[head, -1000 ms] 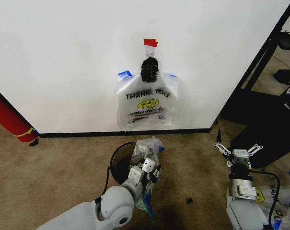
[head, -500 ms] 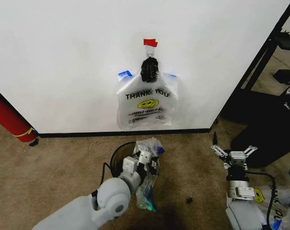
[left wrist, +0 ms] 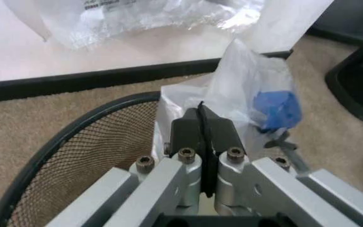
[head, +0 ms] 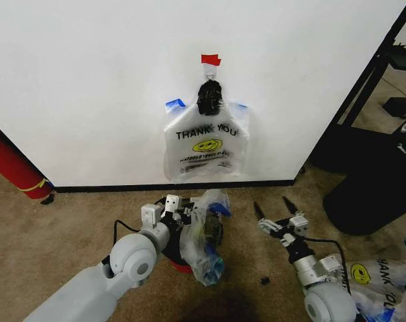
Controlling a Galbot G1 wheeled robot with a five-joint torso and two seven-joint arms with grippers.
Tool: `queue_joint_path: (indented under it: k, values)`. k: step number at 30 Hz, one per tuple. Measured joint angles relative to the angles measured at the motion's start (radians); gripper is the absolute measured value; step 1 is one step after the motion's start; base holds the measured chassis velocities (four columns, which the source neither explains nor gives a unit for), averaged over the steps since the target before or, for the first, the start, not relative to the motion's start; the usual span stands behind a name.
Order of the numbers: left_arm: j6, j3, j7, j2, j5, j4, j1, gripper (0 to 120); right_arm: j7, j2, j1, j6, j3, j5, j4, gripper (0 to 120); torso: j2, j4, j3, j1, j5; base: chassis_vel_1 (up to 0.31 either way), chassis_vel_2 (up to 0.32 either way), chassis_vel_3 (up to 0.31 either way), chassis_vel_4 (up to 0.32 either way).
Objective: Pick up the garbage bag from the wall and place it over the trash bin.
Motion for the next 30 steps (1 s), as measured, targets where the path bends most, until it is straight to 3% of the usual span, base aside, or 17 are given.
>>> queue_joint_path:
  k: [3, 7, 15, 27, 30]
  values:
    - [-0.013, 0.004, 0.026, 0.004, 0.045, 0.019, 0.0, 0, -0.031, -0.016, -0.005, -0.033, -0.009, 0.039, 0.007, 100, 0.0, -0.0001, 0.0, 0.0, 0.0, 0.0, 0.0, 0.0, 0.0]
    - [-0.088, 0.024, 0.057, 0.008, 0.16, 0.068, -0.006, 0, -0.075, -0.049, -0.008, -0.097, -0.006, 0.083, 0.002, 100, 0.0, -0.0002, 0.0, 0.0, 0.0, 0.0, 0.0, 0.0, 0.0]
    - [-0.137, 0.0, 0.094, 0.024, 0.273, 0.074, 0.038, 0, -0.066, -0.099, 0.031, -0.226, -0.054, 0.152, 0.017, 100, 0.0, 0.0002, 0.0, 0.0, 0.0, 0.0, 0.0, 0.0, 0.0]
    - [-0.164, -0.035, 0.127, 0.028, 0.336, 0.069, 0.092, 0, 0.099, -0.12, 0.221, -0.457, -0.229, 0.276, 0.028, 100, 0.0, 0.0001, 0.0, 0.0, 0.0, 0.0, 0.0, 0.0, 0.0]
    - [-0.168, -0.042, 0.132, 0.03, 0.342, 0.067, 0.097, 0, 0.162, -0.113, 0.304, -0.556, -0.271, 0.312, 0.015, 100, 0.0, 0.0001, 0.0, 0.0, 0.0, 0.0, 0.0, 0.0, 0.0]
